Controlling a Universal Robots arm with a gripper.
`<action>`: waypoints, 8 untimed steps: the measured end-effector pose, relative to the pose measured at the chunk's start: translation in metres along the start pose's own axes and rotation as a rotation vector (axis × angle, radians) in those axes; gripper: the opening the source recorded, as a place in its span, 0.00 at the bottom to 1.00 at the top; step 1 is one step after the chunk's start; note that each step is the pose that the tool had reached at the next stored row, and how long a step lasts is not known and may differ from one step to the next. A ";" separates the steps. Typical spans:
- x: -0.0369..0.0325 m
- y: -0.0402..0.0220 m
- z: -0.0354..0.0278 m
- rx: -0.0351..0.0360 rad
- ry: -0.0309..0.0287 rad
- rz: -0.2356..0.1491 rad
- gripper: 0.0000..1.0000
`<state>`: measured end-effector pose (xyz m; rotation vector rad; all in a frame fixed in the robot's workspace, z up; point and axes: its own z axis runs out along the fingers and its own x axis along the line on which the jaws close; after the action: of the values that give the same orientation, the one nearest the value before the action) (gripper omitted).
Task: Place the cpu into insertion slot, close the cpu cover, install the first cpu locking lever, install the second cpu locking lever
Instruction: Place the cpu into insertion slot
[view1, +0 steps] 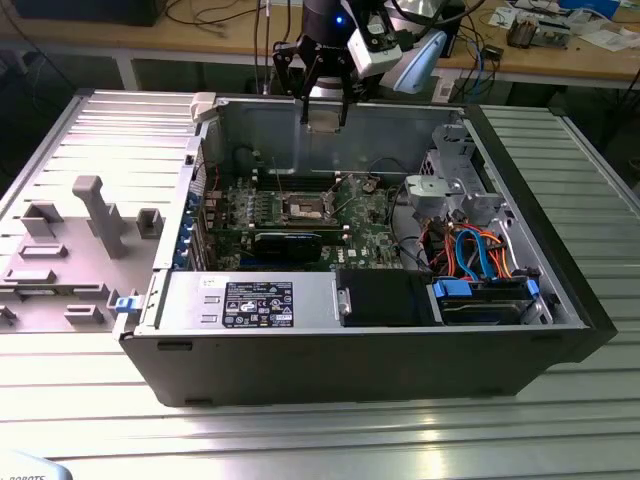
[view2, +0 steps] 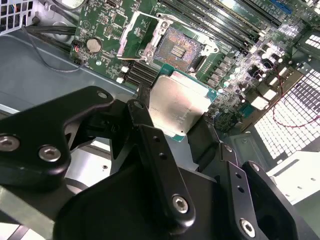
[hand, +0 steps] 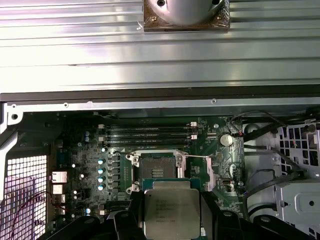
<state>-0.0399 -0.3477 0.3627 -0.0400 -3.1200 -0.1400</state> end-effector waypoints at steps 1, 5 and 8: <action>0.0000 0.0000 0.0000 0.0000 0.0000 0.000 0.54; 0.0000 0.0000 0.0002 -0.0007 -0.0032 0.036 0.54; 0.0000 0.0000 0.0003 -0.0012 -0.0052 0.059 0.54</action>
<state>-0.0399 -0.3477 0.3623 -0.1321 -3.1200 -0.1409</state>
